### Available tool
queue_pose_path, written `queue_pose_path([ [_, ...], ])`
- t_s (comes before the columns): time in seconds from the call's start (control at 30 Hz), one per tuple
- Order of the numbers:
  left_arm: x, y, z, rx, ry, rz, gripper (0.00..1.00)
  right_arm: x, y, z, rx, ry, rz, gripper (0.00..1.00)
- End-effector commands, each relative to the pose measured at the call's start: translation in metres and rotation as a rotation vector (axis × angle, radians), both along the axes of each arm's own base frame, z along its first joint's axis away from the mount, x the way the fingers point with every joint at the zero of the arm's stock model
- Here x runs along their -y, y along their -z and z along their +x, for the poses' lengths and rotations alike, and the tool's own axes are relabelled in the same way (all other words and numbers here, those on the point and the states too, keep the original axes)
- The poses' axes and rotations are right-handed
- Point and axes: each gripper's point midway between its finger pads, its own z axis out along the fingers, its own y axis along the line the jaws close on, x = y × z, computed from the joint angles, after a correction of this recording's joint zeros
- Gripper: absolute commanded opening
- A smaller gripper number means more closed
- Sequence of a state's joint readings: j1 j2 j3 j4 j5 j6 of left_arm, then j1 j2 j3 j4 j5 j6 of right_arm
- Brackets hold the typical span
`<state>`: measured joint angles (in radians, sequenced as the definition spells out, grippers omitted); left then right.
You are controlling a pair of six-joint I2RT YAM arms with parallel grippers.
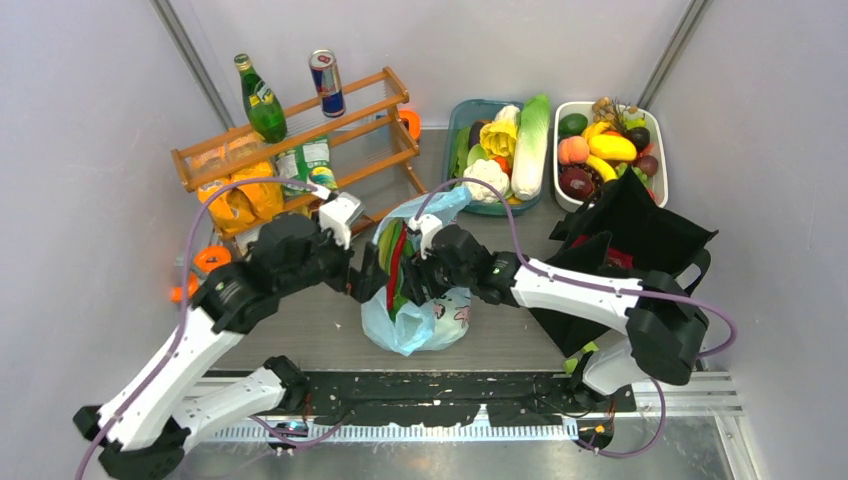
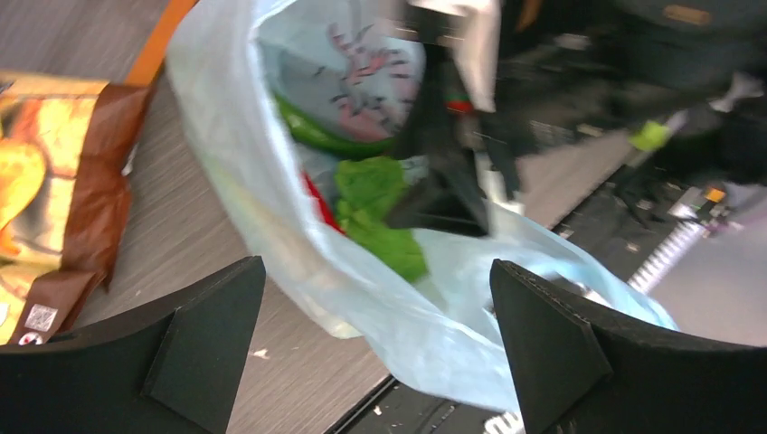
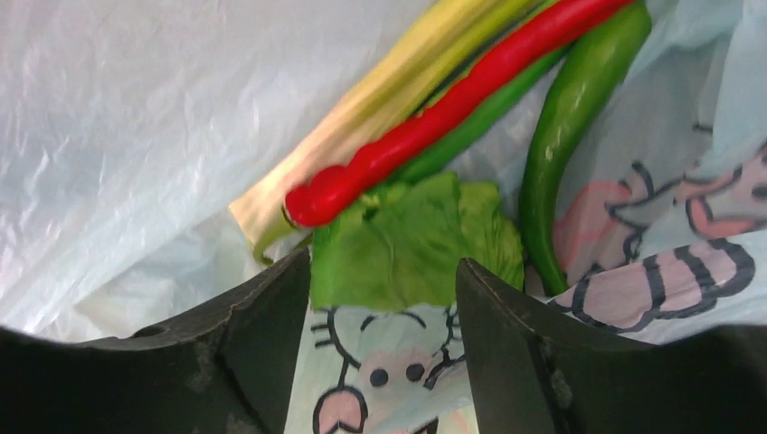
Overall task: Untie the knot of the grocery bags and take out the mixed food
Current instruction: Pick up the fake vegetable from the takeout bag.
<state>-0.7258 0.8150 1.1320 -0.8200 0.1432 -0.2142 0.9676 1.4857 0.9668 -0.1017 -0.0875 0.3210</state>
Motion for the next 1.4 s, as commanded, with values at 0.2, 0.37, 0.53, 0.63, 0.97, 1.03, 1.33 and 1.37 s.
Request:
queue_pose_path([
  [0.2, -0.007, 0.042, 0.069, -0.03, -0.309, 0.158, 1.0, 0.03, 0.0, -0.033, -0.031, 0.016, -0.019, 0.75],
  [0.37, -0.009, 0.063, 0.072, -0.047, -0.314, 0.206, 0.7, 0.03, -0.009, -0.032, -0.01, 0.024, -0.003, 0.81],
  [0.53, -0.02, 0.06, 0.074, -0.005, -0.349, 0.223, 0.02, 0.013, -0.048, -0.017, 0.063, 0.034, 0.07, 0.85],
  [0.63, -0.022, 0.052, 0.073, 0.032, -0.333, 0.216, 0.0, 0.0, -0.068, -0.007, 0.096, 0.04, 0.112, 0.87],
  [0.97, -0.025, 0.05, 0.068, 0.025, -0.234, 0.242, 0.0, -0.046, -0.055, 0.029, 0.088, 0.072, 0.094, 0.9],
  [1.03, -0.029, 0.048, 0.07, 0.026, -0.237, 0.26, 0.0, -0.053, -0.04, 0.032, 0.07, 0.072, 0.08, 0.91],
  [1.33, -0.038, 0.045, 0.08, 0.099, -0.266, 0.273, 0.0, -0.039, 0.031, 0.057, 0.068, 0.214, -0.094, 0.93],
  [1.37, -0.038, 0.045, 0.081, 0.11, -0.268, 0.265, 0.0, -0.038, 0.035, 0.059, 0.072, 0.222, -0.104, 0.94],
])
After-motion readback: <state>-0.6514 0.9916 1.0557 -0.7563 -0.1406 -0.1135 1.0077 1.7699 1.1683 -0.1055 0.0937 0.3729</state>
